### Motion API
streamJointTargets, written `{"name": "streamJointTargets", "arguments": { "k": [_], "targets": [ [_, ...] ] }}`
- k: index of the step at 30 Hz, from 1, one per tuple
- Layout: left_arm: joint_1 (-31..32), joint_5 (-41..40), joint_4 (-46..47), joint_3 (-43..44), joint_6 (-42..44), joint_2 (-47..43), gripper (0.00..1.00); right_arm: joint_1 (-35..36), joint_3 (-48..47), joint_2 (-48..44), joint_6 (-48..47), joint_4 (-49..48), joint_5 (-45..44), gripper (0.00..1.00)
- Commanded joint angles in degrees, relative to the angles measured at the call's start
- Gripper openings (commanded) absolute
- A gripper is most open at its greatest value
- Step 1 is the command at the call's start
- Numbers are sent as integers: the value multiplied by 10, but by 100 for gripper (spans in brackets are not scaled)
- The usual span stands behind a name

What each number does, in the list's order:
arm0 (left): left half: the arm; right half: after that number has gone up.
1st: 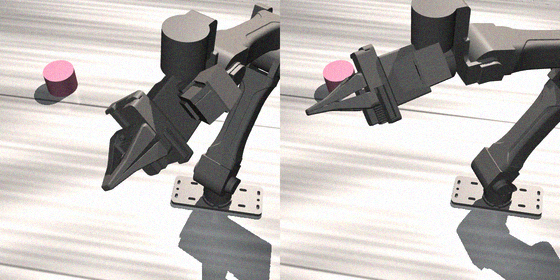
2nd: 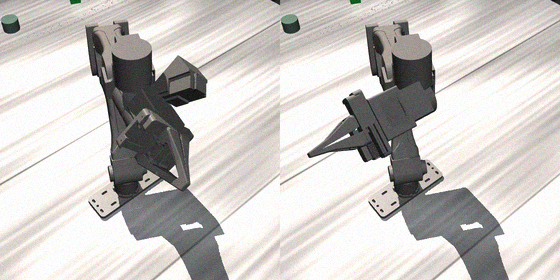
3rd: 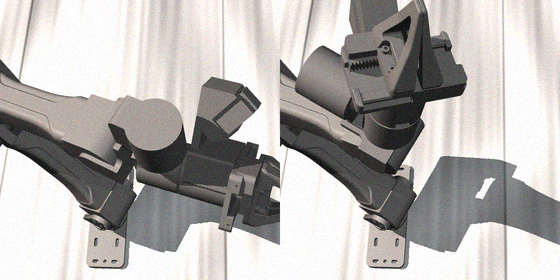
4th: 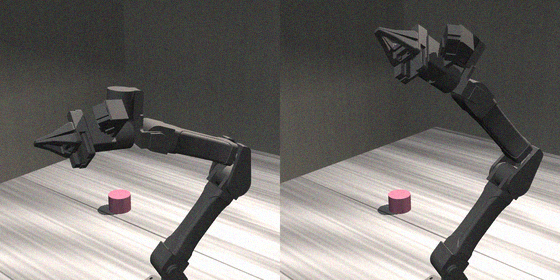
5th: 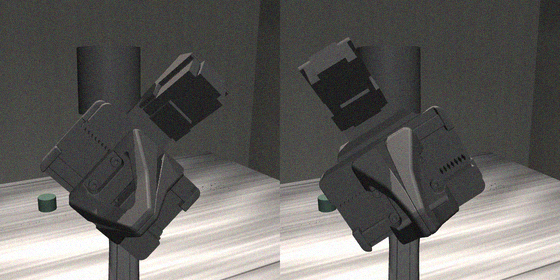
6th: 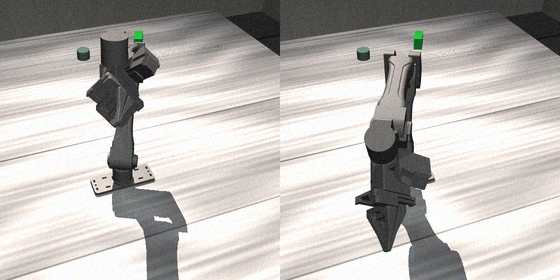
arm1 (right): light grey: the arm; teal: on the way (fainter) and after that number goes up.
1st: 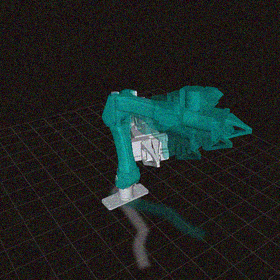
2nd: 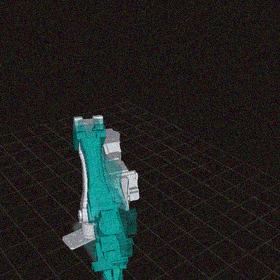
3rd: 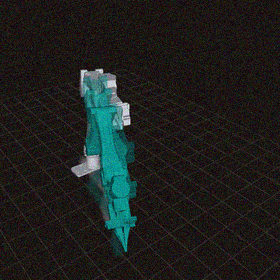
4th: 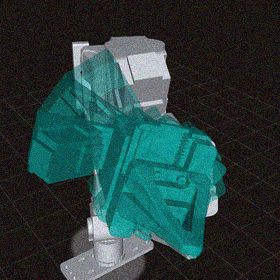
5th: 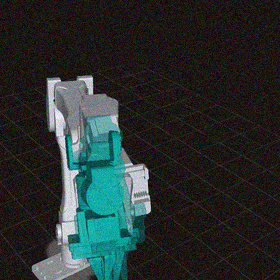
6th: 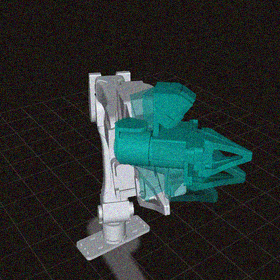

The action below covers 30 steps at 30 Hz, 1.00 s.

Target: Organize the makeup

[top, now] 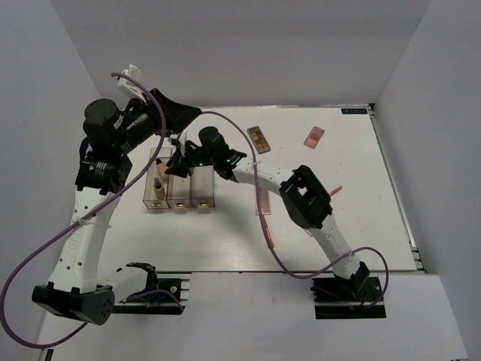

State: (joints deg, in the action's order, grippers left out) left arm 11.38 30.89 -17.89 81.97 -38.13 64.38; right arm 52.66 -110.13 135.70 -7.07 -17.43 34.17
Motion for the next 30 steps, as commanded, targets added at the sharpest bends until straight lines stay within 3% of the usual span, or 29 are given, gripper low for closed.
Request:
{"name": "streamJointTargets", "arguments": {
  "k": [1,5,8,12,13,14,16,17,20,24,30],
  "targets": [
    [1,7,22,-2,0,-7,62,-53,53,-101,14,-45,-16,35],
    [1,19,46,-34,-12,-7,53,-105,144,-193,2,-6,-24,10],
    [7,31,50,-55,-15,12,48,-164,216,-261,-28,51,-51,0],
    [40,37,25,-59,-8,71,48,-213,277,-331,-71,171,-122,1],
    [64,28,16,-52,-5,87,50,-218,287,-343,-73,213,-138,6],
    [80,21,6,-46,7,123,51,-237,312,-368,-70,228,-159,20],
    [134,-18,-24,-23,19,160,54,-279,340,-406,-65,260,-177,36],
    [151,-30,-35,-13,23,200,55,-288,366,-419,-59,268,-182,51],
    [211,-95,-92,37,25,281,62,-338,408,-461,-41,288,-201,73],
    [271,-185,-213,118,18,386,70,-399,455,-510,-28,298,-212,79],
    [338,-300,-313,194,-15,514,79,-471,493,-550,-10,316,-211,79]
  ]
}}
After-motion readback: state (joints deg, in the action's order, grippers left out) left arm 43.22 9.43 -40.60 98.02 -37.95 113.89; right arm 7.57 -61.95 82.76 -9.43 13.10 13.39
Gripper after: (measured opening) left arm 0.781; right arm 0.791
